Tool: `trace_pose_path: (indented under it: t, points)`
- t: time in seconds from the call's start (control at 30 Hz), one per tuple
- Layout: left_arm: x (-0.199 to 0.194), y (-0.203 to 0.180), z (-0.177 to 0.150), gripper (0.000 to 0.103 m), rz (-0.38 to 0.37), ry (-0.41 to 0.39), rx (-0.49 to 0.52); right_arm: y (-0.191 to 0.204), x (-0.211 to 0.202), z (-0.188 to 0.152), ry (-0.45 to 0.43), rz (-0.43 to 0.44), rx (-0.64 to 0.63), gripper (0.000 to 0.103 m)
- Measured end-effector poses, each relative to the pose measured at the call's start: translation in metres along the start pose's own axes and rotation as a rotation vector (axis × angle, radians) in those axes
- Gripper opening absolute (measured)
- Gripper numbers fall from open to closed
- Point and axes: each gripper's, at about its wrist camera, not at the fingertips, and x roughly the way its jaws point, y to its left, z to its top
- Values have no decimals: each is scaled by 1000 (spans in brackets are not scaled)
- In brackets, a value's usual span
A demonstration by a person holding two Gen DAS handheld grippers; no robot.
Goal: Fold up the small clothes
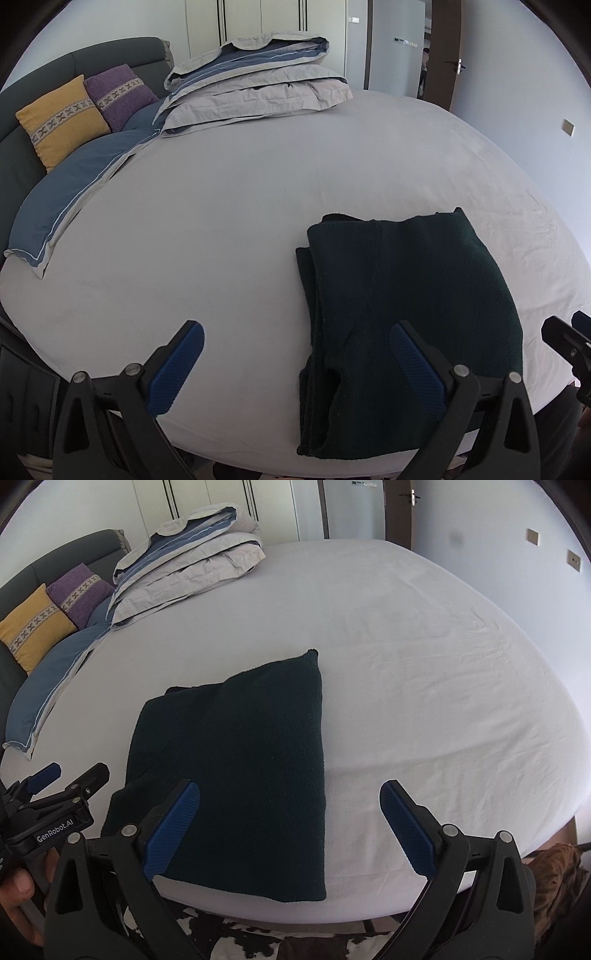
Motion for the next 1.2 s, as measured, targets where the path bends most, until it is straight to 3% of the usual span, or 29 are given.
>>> trace_pose_path:
  t: [1.2]
  points:
    - [7, -4, -3, 103, 8, 22, 7, 1, 5, 2, 22, 2, -5, 100]
